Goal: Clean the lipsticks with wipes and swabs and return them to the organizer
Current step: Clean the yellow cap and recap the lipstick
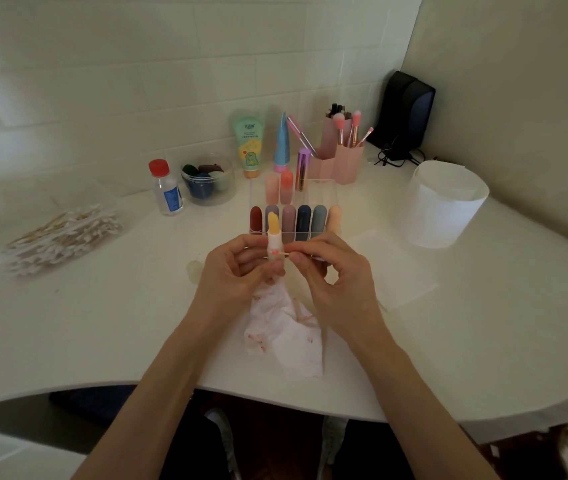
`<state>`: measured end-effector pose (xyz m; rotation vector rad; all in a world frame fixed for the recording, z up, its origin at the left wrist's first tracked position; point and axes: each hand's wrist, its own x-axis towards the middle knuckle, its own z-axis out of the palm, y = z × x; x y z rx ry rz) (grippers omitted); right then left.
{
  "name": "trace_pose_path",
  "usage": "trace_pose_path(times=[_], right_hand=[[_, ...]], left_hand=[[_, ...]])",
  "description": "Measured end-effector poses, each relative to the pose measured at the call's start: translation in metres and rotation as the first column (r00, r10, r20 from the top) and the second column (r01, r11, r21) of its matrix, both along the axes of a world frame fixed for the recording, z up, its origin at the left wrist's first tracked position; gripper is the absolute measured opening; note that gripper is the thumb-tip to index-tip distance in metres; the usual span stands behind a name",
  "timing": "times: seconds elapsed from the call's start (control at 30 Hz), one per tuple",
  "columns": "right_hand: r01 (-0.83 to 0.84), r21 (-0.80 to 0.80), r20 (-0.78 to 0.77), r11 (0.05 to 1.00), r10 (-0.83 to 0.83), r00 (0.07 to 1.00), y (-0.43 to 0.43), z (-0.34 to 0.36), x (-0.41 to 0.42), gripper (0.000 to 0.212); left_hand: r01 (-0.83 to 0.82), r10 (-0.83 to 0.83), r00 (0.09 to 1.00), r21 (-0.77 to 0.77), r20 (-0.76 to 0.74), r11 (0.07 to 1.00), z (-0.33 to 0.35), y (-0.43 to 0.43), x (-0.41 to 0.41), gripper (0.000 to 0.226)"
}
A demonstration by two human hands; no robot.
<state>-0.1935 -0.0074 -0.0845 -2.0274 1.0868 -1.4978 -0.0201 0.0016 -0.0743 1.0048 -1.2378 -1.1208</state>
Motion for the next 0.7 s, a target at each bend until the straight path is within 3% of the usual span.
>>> trace_pose_path(times=[0.7], right_hand=[[0.026,-0.025,-0.001,0.999,-0.026,1.000,0.0007,0.0009,-0.0011,0.014]], left_hand=[[0.034,-0.017,0.985,-0.094,0.173,0.995,-0.0043,0.0014,0.0014,0.027]])
